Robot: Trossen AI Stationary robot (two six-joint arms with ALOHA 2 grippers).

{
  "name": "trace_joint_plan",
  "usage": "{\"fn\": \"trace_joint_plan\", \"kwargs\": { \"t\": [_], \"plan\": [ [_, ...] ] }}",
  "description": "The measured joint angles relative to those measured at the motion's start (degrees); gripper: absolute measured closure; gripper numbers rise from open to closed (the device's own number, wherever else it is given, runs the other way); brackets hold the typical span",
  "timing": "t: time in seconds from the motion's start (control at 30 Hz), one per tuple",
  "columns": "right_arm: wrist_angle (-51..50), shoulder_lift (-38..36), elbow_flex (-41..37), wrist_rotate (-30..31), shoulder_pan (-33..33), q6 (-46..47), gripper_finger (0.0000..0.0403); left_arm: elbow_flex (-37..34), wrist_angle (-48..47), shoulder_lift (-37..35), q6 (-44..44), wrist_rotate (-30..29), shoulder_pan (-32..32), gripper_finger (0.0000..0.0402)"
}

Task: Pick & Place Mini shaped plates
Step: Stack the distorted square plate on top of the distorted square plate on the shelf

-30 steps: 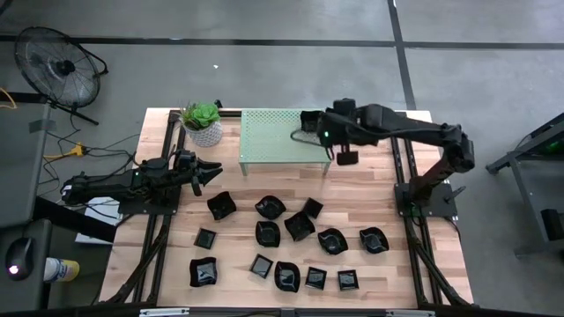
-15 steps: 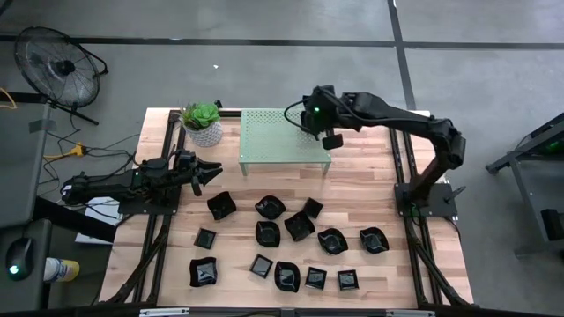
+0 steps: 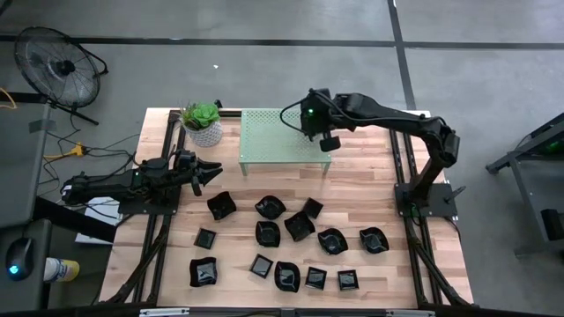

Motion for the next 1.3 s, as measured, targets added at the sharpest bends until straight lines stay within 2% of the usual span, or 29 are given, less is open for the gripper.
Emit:
{"fn": "trace_joint_plan", "kwargs": {
  "t": [0.13, 0.33, 0.9, 1.3],
  "plan": [
    [-0.3, 0.0, 0.0, 1.1, 0.0, 0.6, 0.0403, 0.0, 0.0, 0.0, 0.0, 0.0, 0.0, 0.0268],
    [-1.4, 0.0, -0.6, -1.3, 0.1, 1.1, 0.0403, 0.0, 0.0, 0.0, 0.0, 0.0, 0.0, 0.0268],
    [-1.0, 0.0, -0.7, -1.3, 0.3, 2.5, 0.0402, 0.0, 0.0, 0.0, 0.0, 0.0, 0.0, 0.0268],
    [0.2, 0.0, -0.7, -1.3, 0.3, 2.5, 0.0383, 0.0, 0.0, 0.0, 0.0, 0.0, 0.0, 0.0268]
  ]
}}
